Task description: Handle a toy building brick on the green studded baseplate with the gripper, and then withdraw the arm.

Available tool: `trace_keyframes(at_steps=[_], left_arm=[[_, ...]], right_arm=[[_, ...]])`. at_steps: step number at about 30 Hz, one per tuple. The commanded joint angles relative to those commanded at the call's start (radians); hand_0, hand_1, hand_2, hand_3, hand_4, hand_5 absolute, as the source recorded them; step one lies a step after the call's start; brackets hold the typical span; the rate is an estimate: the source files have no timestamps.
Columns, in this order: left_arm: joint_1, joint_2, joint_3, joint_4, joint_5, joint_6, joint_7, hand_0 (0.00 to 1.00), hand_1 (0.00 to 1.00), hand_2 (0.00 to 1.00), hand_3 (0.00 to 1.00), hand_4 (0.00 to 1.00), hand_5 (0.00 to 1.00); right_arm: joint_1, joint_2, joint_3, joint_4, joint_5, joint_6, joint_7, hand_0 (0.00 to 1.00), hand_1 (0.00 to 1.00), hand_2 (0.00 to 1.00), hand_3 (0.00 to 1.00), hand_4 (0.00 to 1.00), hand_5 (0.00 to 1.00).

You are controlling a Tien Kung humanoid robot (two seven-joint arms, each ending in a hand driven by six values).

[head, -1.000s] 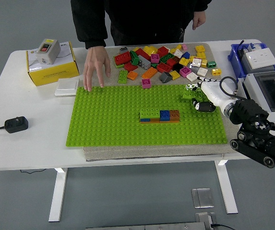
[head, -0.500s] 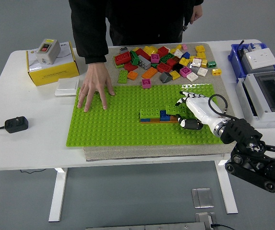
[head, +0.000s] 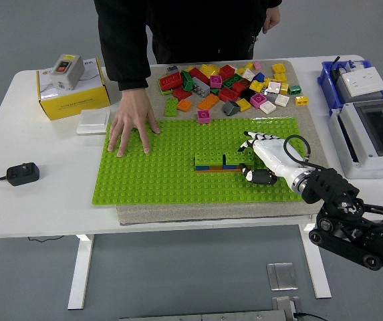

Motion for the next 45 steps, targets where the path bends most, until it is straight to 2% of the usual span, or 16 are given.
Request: trace_keyframes(at_steps=[16, 17, 22, 23, 45], left_arm=[[-0.004, -0.002, 0.012, 0.000, 0.000, -0.001, 0.000, 0.664, 0.656, 0.691, 0.759, 0.372, 0.730], [-0.004, -0.002, 0.013, 0.000, 0.000, -0.001, 0.000, 0.664, 0.657, 0.691, 0.758, 0.374, 0.730], [-0.005, 0.000, 0.013, 0.000, 0.000, -0.002, 0.000, 0.664, 0.657, 0.691, 0.758, 0.374, 0.730], [-0.005, 0.000, 0.013, 0.000, 0.000, -0.002, 0.000, 0.664, 0.656, 0.690, 0.759, 0.375, 0.731], [-0.005, -0.002, 0.015, 0.000, 0.000, -0.003, -0.001, 0.664, 0.657, 0.690, 0.759, 0.376, 0.733]], right_arm=[[0.010, 0.007, 0.004, -0.012, -0.003, 0.001, 0.000, 0.919, 0.992, 0.998, 0.542, 0.498, 0.359], [0.011, 0.007, 0.004, -0.012, -0.002, 0.001, 0.000, 0.919, 0.993, 0.998, 0.542, 0.470, 0.364], [0.014, 0.009, 0.000, -0.015, 0.002, 0.002, 0.000, 0.919, 0.993, 0.998, 0.542, 0.470, 0.364], [0.013, 0.011, -0.002, -0.016, 0.002, 0.002, 0.001, 0.919, 0.992, 0.998, 0.542, 0.498, 0.361], [0.016, 0.032, -0.011, -0.047, 0.018, 0.003, 0.012, 0.920, 0.990, 0.998, 0.543, 0.499, 0.357]])
